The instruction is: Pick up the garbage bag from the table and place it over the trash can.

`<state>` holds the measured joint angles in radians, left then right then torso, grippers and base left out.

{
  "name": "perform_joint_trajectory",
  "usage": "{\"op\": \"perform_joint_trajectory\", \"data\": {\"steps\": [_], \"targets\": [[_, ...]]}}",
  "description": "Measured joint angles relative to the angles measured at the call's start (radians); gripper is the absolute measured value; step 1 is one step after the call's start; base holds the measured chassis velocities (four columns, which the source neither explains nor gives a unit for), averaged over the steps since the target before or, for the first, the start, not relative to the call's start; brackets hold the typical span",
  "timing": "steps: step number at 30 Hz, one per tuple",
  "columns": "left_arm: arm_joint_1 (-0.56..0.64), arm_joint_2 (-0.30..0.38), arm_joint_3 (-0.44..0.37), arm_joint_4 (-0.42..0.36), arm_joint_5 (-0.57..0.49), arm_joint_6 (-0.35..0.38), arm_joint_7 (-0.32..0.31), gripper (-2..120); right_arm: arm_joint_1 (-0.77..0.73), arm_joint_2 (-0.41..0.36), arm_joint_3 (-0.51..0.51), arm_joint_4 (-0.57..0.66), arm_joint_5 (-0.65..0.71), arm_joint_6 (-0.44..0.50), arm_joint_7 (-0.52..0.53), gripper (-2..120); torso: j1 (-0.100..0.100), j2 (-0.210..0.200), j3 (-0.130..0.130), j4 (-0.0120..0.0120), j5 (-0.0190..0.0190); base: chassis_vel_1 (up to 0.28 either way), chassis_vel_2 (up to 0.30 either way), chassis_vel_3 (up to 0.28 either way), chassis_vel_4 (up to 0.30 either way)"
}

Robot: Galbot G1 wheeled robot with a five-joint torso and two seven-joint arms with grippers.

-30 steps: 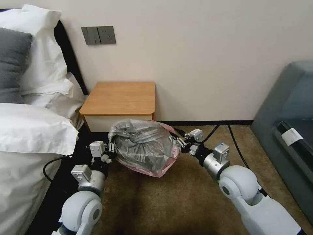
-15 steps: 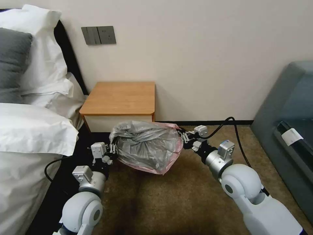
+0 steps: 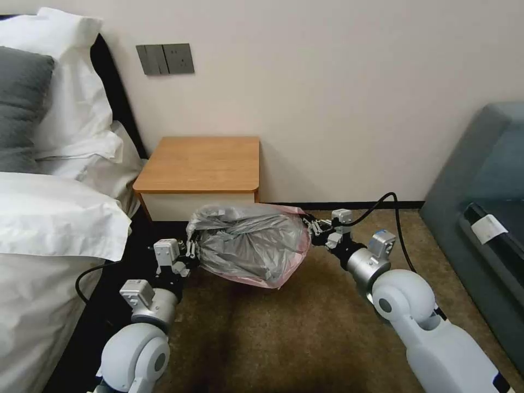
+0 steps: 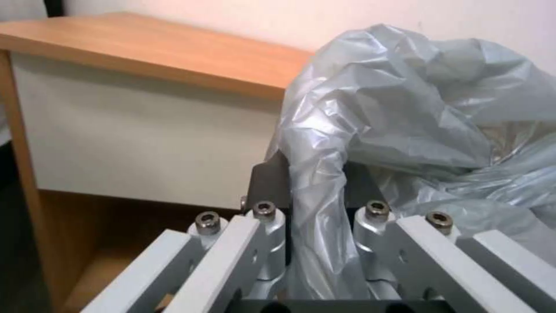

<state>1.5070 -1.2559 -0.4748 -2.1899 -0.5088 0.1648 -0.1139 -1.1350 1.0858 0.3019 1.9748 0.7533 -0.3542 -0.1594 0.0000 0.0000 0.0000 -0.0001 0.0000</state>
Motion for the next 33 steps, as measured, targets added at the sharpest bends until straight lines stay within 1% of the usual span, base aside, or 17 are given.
{"op": "perform_joint_trajectory", "data": {"steps": [2, 4, 5, 6, 7, 12, 16, 21, 28, 31, 33], "targets": [[-0.001, 0.000, -0.001, 0.000, -0.007, -0.001, 0.003, 11, 0.004, -0.001, 0.001, -0.007, 0.007, 0.002, -0.016, 0, 0.000, 0.000, 0.000, 0.0000, 0.0000, 0.000, 0.000, 0.000, 0.000], [-0.004, -0.002, -0.003, 0.005, -0.023, -0.006, 0.016, 11, 0.019, -0.002, 0.005, -0.031, 0.049, 0.010, -0.061, 0, 0.000, 0.000, 0.000, 0.0000, 0.0000, 0.000, 0.000, 0.000, 0.000], [-0.005, -0.004, -0.004, 0.009, -0.035, -0.013, 0.028, 11, 0.034, 0.000, 0.006, -0.050, 0.091, 0.012, -0.087, 0, 0.000, 0.000, 0.000, 0.0001, 0.0000, 0.000, 0.000, 0.000, 0.000], [-0.005, -0.004, -0.004, 0.009, -0.035, -0.013, 0.028, 11, 0.034, 0.000, 0.006, -0.050, 0.091, 0.012, -0.087, 0, 0.000, 0.000, 0.000, 0.0001, 0.0000, 0.000, 0.000, 0.000, 0.000], [-0.006, -0.005, -0.005, 0.010, -0.044, -0.016, 0.033, 11, 0.049, 0.002, 0.006, -0.069, 0.117, 0.013, -0.110, 0, 0.000, 0.000, 0.000, 0.0001, 0.0000, 0.000, 0.000, 0.000, 0.000], [-0.009, -0.010, -0.009, 0.011, -0.075, -0.019, 0.038, 11, 0.077, 0.004, -0.009, -0.106, 0.125, 0.023, -0.160, 0, 0.000, 0.000, 0.000, 0.0001, 0.0000, 0.000, 0.000, 0.000, 0.000], [-0.016, -0.012, -0.014, 0.010, -0.111, -0.021, 0.038, 11, 0.083, 0.005, -0.018, -0.122, 0.091, 0.037, -0.181, 0, 0.000, 0.000, 0.000, 0.0001, 0.0000, 0.000, 0.000, 0.000, 0.000], [-0.025, -0.013, -0.017, 0.010, -0.144, -0.033, 0.038, 11, 0.085, 0.003, -0.025, -0.155, -0.007, 0.071, -0.222, 0, 0.000, 0.000, 0.000, 0.0001, 0.0000, 0.000, 0.000, 0.000, 0.000], [-0.033, -0.016, -0.016, 0.010, -0.173, -0.035, 0.040, 11, 0.085, 0.001, -0.030, -0.165, -0.086, 0.098, -0.233, 0, 0.000, 0.000, 0.000, 0.0001, 0.0000, 0.000, 0.000, 0.000, 0.000], [-0.039, -0.022, -0.011, 0.010, -0.199, -0.032, 0.040, 11, 0.087, -0.002, -0.036, -0.174, -0.151, 0.126, -0.241, 0, 0.000, 0.000, 0.000, 0.0000, 0.0000, 0.000, 0.000, 0.000, 0.000], [-0.040, -0.024, -0.009, 0.010, -0.205, -0.030, 0.040, 11, 0.090, -0.001, -0.039, -0.179, -0.167, 0.138, -0.240, 0, 0.000, 0.000, 0.000, 0.0000, 0.0000, 0.000, 0.000, 0.000, 0.000]]}}
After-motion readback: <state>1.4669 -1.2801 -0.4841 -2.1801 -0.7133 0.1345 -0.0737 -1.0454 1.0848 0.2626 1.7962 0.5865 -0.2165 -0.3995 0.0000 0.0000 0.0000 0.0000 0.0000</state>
